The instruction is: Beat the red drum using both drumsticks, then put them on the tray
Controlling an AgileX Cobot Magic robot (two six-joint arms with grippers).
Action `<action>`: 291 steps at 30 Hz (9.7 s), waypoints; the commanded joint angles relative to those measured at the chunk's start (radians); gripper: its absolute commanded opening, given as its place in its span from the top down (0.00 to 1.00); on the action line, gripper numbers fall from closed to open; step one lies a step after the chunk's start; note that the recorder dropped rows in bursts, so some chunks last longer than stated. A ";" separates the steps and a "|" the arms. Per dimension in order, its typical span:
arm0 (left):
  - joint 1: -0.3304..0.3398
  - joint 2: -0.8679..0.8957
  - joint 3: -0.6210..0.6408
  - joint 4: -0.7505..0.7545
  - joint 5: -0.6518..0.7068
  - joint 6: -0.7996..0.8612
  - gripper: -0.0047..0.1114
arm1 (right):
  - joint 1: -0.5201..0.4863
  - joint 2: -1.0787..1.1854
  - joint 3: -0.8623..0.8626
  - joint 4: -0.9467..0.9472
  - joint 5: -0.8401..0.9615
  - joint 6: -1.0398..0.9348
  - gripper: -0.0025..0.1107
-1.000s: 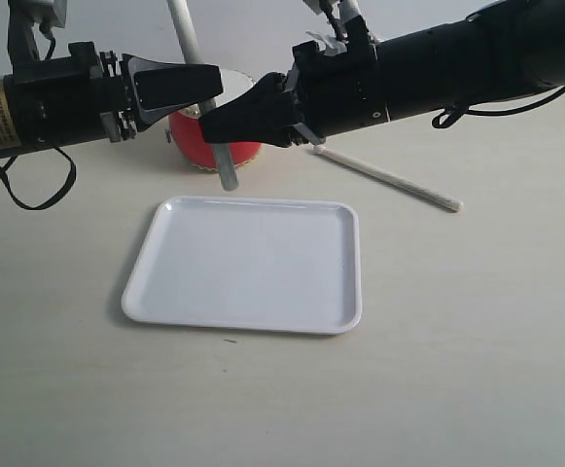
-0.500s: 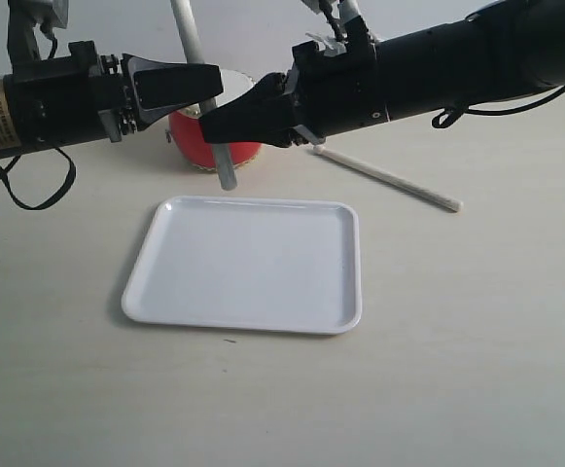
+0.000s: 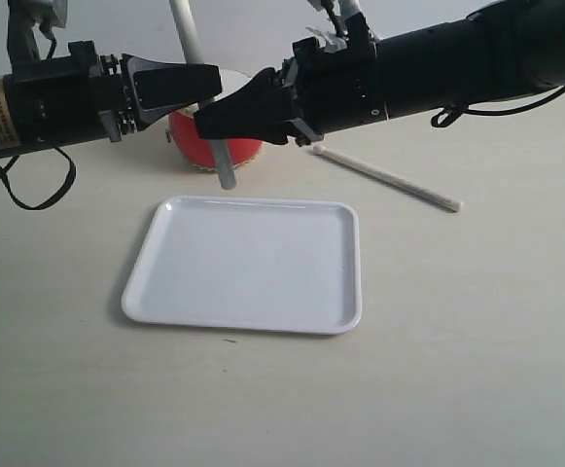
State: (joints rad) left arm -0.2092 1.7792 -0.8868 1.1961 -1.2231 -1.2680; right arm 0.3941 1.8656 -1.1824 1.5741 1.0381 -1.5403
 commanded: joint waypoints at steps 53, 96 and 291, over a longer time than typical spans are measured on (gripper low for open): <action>0.001 -0.176 -0.071 0.548 0.704 -0.475 0.96 | -0.174 -0.043 -0.138 -1.380 -0.479 0.887 0.52; -0.058 -0.184 -0.147 -1.277 1.880 1.526 0.96 | -0.175 0.173 -0.322 -1.461 -0.314 0.879 0.54; -0.091 0.259 -0.657 -1.174 1.883 1.627 0.96 | -0.058 0.266 -0.748 -1.259 0.052 0.915 0.98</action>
State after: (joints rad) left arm -0.2960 2.0280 -1.5380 0.0372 0.6997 0.3629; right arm 0.3350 2.1433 -1.9261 0.3066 1.0735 -0.6104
